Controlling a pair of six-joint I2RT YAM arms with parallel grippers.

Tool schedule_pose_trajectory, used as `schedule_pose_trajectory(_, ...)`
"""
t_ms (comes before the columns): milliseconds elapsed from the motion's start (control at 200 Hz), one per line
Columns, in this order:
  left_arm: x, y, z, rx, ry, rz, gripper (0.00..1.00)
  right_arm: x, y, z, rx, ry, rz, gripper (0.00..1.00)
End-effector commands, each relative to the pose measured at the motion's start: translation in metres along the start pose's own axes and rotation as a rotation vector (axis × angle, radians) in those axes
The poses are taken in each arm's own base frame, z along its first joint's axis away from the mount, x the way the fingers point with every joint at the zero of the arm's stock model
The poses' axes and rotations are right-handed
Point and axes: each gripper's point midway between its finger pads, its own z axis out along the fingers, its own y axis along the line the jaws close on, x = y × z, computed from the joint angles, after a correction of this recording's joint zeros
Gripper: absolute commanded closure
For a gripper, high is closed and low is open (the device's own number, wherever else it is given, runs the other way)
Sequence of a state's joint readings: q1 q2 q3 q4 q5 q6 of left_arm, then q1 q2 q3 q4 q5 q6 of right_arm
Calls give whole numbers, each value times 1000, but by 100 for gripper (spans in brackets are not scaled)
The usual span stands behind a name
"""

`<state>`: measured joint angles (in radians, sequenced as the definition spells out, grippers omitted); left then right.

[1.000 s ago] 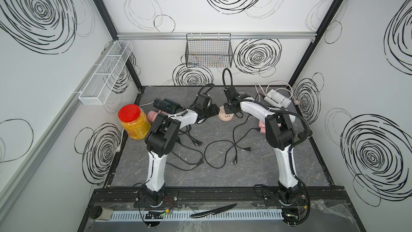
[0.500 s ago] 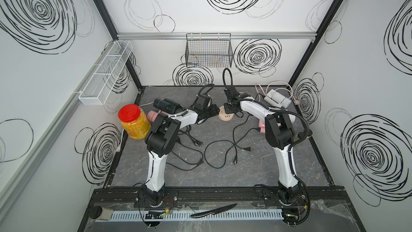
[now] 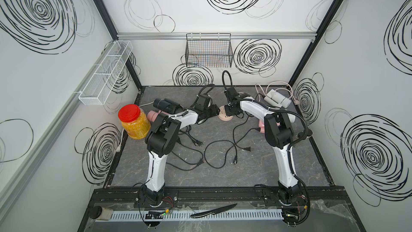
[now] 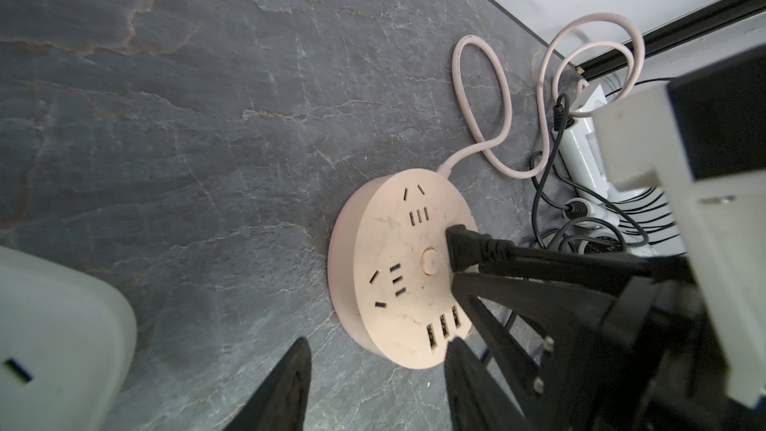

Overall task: Charge the blow dryers
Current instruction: Insert the plug into the socket, then pick up the plug from the center of the board.

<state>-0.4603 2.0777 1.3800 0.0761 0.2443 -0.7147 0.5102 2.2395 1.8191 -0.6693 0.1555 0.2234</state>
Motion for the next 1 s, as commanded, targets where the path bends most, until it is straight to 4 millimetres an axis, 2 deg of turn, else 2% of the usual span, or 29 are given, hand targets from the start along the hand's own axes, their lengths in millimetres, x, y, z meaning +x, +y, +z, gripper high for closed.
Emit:
schedule_pose_trajectory(0,-9,-17,-11,32,-34,16,44,10,-2,-15,10,15,-12,58)
schedule_pose_trajectory(70,-10,-18,-13,32,-35,18,44,11,0,-22,-1,-6,-13,55)
schedule_pose_trajectory(265,-9,-27,-23,45,-43,59,44,16,6,-52,-35,-92,-9,54)
schedule_pose_trajectory(460,-4,-51,-44,69,-80,122,43,33,16,-90,-90,-169,-18,54)
schedule_pose_trajectory(575,6,-59,-61,67,-95,170,43,48,22,-115,-114,-219,-24,53)
schedule_pose_trajectory(766,40,-66,-94,69,-121,251,42,81,18,-158,-176,-306,31,54)
schedule_pose_trajectory(896,68,-78,-116,103,-149,321,42,107,9,-177,-227,-348,76,54)
schedule_pose_trajectory(996,94,-87,-124,133,-142,381,40,128,8,-186,-277,-356,79,54)
